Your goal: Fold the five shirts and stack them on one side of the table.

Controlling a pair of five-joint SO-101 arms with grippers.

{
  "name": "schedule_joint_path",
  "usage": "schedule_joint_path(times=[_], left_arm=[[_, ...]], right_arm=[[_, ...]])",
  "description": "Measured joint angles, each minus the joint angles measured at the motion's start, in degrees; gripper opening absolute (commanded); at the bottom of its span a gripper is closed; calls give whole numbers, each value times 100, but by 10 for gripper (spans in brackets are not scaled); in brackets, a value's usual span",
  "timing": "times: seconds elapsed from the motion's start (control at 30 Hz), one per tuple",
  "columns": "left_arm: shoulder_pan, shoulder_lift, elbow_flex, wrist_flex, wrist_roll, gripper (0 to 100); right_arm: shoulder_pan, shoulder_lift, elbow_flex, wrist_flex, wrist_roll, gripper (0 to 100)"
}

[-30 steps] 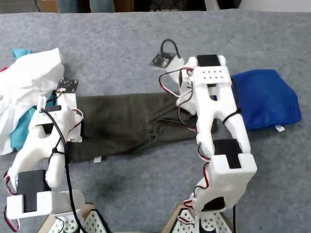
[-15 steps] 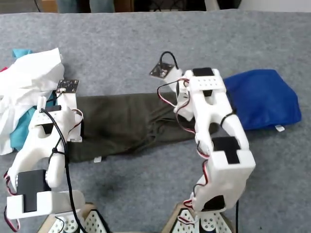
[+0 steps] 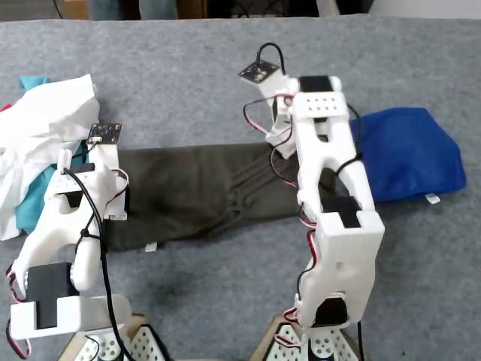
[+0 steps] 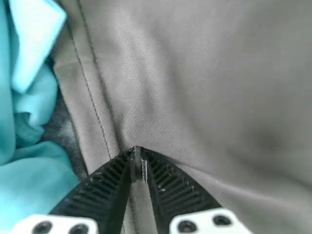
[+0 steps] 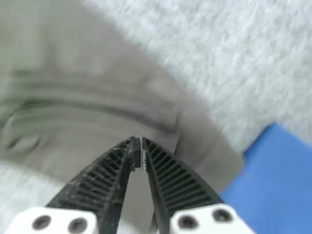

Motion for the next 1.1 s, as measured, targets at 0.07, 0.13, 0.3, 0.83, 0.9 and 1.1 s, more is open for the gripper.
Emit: schedule_joint_path(times=[0.07, 0.13, 0.3, 0.83, 0.9, 1.1], left_arm=[[0, 0, 0, 0, 0, 30], [0, 0, 0, 0, 0, 30], [0, 0, 0, 0, 0, 30], [0, 0, 0, 0, 0, 30], [0, 0, 0, 0, 0, 30], [0, -202, -123, 281, 0, 33]], right_arm=[[0, 0, -193, 545, 26, 15], [0, 0, -229, 993, 264, 15], [-9, 26, 246, 1055, 431, 15], [-18, 826, 668, -334, 422, 15], [-9, 774, 475, -167, 422, 15], [167, 18, -202, 79, 88, 15]])
